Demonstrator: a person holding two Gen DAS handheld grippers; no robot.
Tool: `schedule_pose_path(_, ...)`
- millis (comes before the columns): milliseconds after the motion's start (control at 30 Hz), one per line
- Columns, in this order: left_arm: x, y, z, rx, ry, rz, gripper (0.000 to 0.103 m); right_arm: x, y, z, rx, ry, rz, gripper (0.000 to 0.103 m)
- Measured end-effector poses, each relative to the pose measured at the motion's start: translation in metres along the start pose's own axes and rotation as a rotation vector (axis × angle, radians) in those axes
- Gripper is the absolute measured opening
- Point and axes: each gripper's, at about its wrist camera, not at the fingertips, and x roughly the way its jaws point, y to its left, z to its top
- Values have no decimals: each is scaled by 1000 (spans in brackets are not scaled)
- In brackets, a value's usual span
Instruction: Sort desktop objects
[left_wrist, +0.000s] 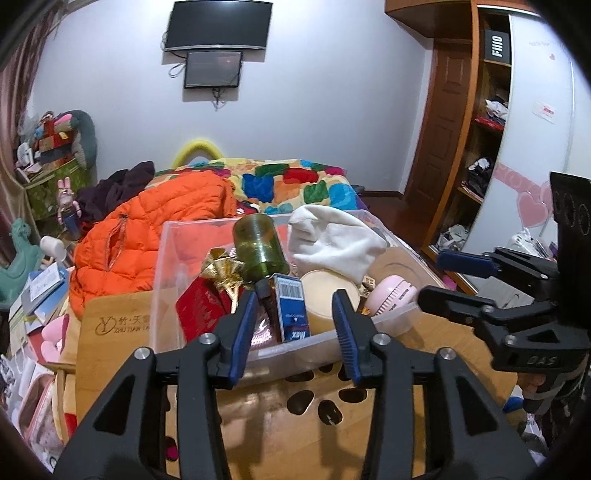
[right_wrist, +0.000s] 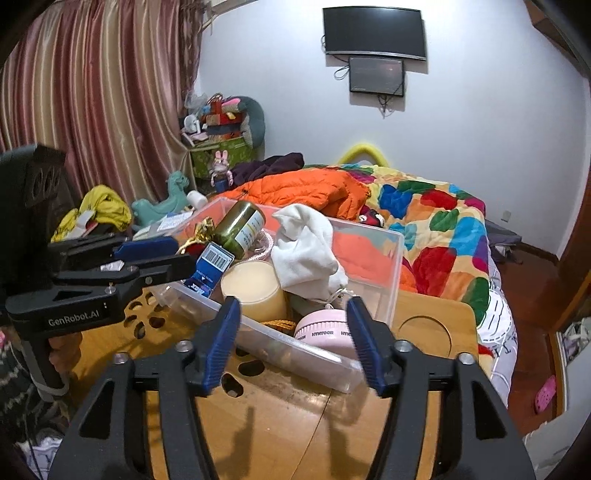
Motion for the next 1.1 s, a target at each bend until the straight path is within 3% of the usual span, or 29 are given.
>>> schedule_pose_path(233,-16,-3,-13,-31,-17,34,57,-15,5,-6,26,-33,-49,66)
schedule_pose_path(333,-24,-7,-18,-37,-29,48,72,-22,9,-8,41,-47,-60,69)
schedule_pose_path(400,-30,-11,-20,-30,-39,54,72,-28,11,-9,50,-63,-72,78)
schedule_pose_path(600,-43,-15,-25,-42,-60,66,74,-44,19,-17,72,-104,-98,84)
schedule_pose_path(700,-50,-15,-26,-62,-82,83,88,-50,21,-23,76,-121,-133,86)
schedule_pose_path(900,-57,-24,-29,-37,-123,175,91,-56,19,-34,96,-133,-150,86)
schedule_pose_path(1100,-57,-32,-35,-29,-134,184,95,-61,14,-40,118,-139,-148,86)
